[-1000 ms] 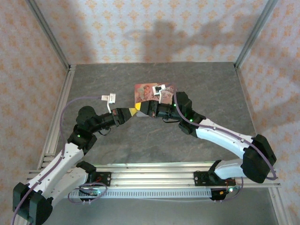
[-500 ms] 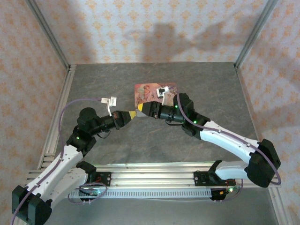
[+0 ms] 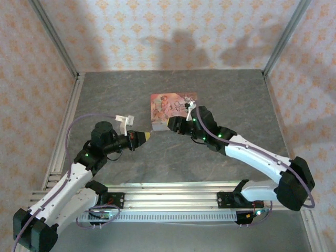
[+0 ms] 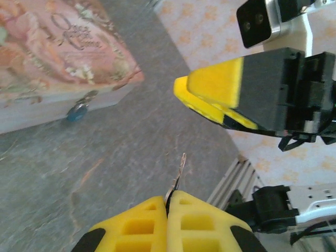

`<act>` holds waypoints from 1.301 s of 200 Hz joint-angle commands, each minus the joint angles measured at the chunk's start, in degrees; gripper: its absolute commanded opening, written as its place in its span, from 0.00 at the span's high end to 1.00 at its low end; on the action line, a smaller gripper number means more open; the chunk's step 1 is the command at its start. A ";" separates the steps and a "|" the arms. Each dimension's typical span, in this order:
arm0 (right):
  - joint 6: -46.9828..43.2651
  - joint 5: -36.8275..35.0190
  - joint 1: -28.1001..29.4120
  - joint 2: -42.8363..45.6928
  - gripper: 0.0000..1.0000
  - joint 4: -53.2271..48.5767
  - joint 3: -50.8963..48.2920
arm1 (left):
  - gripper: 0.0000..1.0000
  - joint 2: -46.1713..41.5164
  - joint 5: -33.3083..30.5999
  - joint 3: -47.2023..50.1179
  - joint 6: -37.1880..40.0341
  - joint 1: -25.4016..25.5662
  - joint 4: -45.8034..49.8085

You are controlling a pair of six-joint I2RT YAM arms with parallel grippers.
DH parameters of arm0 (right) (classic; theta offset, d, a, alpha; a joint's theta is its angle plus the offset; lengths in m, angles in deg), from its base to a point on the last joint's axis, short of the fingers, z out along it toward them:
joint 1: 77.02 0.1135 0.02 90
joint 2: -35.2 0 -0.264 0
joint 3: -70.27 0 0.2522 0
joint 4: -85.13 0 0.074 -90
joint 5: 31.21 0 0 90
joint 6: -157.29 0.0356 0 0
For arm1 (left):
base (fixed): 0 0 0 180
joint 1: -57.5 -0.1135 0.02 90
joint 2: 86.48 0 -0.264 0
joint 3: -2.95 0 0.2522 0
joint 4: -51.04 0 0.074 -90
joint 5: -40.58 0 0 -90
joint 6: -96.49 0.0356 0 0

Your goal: Unlock the padlock with the key

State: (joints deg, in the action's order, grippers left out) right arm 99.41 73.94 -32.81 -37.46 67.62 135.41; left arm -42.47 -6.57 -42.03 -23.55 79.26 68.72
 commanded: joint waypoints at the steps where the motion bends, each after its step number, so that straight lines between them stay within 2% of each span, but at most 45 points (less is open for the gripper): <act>1: -4.64 -12.24 0.34 -5.48 0.49 -5.47 -1.22 | 1.00 -0.07 -2.55 1.56 2.20 0.48 1.59; 15: -5.13 -15.92 0.35 -9.08 0.45 -3.28 -1.67 | 1.00 0.47 -3.82 2.34 2.17 0.57 1.61; 38: -5.70 -21.37 0.35 -15.65 0.45 0.71 -0.79 | 1.00 1.96 -5.30 2.70 3.46 0.65 2.38; 79: -4.67 -25.14 0.32 -24.58 0.48 2.28 2.79 | 1.00 5.28 -7.08 2.81 4.64 0.61 1.62; 201: -4.86 -23.64 1.44 -31.66 0.48 4.14 6.89 | 1.00 13.97 -7.65 3.62 7.44 0.59 -3.99; 260: -6.69 -27.27 1.79 -34.31 0.48 0.78 10.56 | 1.00 14.43 -8.00 4.41 8.43 0.62 -4.01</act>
State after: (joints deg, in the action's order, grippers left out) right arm 94.39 51.17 -31.52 -70.14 70.02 143.69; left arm -28.35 -13.92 -38.34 -16.97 79.26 66.63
